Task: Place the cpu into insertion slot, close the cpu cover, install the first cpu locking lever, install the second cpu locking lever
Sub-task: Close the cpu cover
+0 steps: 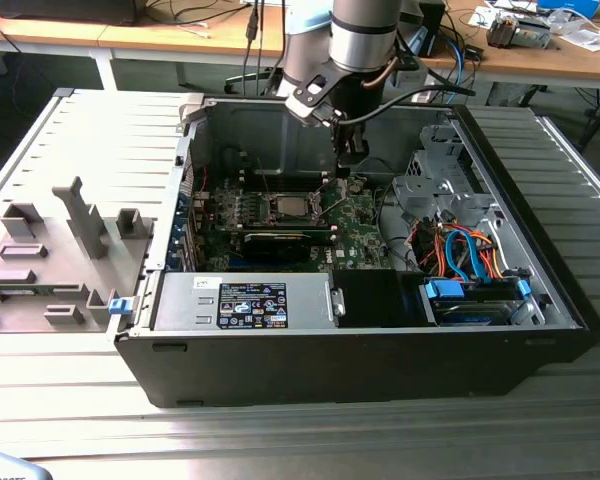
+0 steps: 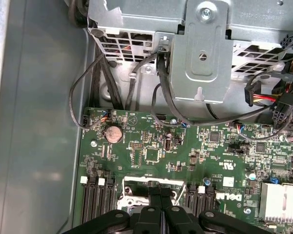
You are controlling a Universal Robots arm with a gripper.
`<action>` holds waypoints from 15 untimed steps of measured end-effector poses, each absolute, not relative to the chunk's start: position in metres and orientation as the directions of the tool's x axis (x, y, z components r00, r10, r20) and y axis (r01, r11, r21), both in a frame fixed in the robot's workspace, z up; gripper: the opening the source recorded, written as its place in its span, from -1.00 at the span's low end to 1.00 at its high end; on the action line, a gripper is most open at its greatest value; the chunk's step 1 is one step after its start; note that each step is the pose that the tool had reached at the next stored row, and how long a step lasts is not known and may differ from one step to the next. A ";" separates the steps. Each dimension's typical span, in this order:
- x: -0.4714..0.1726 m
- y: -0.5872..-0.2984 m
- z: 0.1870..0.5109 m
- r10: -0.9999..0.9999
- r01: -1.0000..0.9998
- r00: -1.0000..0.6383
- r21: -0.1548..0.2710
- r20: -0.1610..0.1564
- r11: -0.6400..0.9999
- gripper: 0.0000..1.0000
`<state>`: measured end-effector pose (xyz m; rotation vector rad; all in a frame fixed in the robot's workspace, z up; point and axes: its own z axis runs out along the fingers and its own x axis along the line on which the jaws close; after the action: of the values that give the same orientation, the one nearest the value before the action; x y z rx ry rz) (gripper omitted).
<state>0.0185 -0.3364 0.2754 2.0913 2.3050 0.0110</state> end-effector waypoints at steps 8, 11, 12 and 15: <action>0.024 -0.335 0.274 0.995 0.995 -0.097 0.025 -0.017 0.097 -0.79; 0.025 -0.334 0.274 0.995 0.995 -0.097 0.025 -0.017 0.097 -0.79; 0.028 -0.334 0.274 0.995 0.995 -0.097 0.024 -0.017 0.097 -0.79; 0.032 -0.334 0.274 0.995 0.995 -0.097 -0.025 -0.012 0.097 -0.79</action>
<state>0.0321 -0.3342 0.2739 2.1156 2.3323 -0.0415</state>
